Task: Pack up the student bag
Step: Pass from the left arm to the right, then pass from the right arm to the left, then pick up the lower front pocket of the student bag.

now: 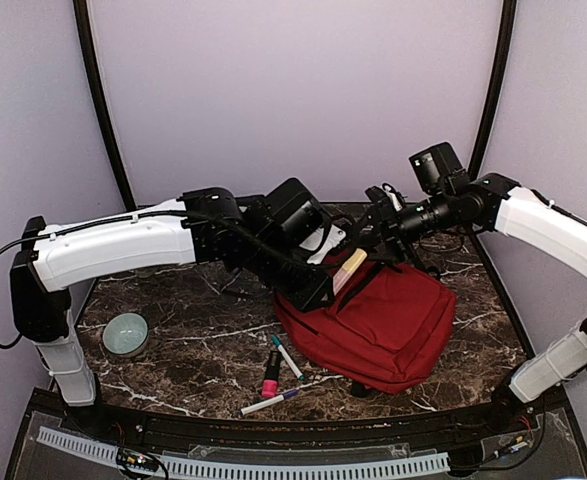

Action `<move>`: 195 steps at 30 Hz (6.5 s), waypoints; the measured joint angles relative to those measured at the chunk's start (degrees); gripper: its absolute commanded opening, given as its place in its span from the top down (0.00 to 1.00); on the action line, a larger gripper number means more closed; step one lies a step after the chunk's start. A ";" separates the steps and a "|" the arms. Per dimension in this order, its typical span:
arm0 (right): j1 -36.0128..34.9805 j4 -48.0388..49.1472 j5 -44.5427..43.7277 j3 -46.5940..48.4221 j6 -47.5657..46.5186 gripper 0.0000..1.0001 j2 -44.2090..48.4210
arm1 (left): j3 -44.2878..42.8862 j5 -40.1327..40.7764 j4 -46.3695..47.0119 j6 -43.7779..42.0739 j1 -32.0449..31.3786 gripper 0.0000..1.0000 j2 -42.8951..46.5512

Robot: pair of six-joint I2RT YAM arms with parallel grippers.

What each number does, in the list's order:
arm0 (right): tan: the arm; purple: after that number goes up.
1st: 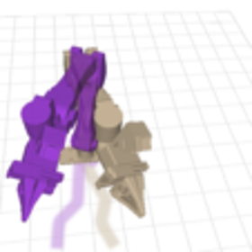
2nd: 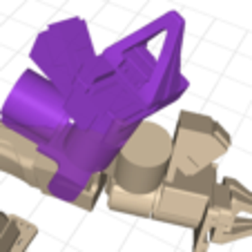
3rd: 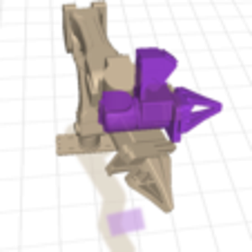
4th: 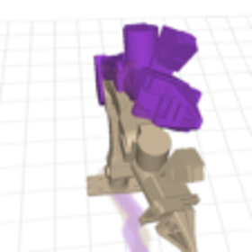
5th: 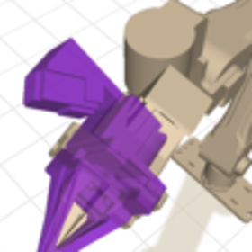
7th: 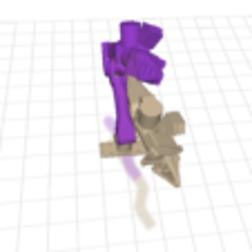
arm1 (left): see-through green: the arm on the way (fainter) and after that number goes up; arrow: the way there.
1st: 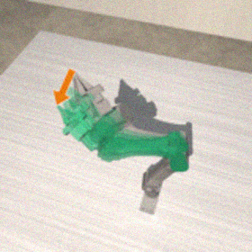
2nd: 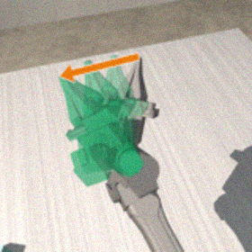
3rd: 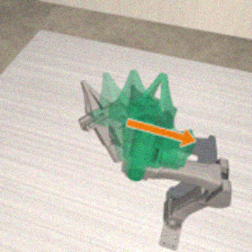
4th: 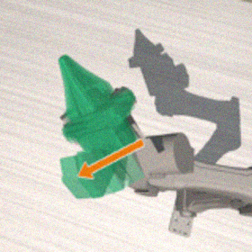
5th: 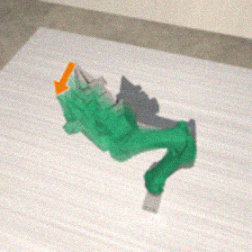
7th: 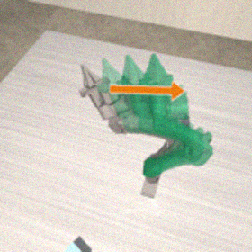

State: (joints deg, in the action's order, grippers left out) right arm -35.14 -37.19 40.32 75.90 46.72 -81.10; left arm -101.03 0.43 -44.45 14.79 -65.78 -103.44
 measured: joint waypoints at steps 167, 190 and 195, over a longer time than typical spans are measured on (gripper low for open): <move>-1.46 -20.28 -38.82 10.21 0.04 0.45 -21.51 | 23.17 -18.38 33.24 21.14 16.39 1.00 17.99; -3.28 -21.68 -46.23 7.52 -3.15 0.69 -23.34 | 24.61 -18.40 29.42 17.11 16.39 1.00 20.17; -3.26 -21.55 -46.49 6.08 -3.41 0.62 -22.36 | 24.83 -18.71 29.46 17.14 16.39 1.00 20.20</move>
State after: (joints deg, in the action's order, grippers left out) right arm -38.39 -58.74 -6.17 81.97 43.31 -103.46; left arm -76.20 -18.28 -14.98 31.92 -49.39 -83.24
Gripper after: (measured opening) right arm 0.317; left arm 0.157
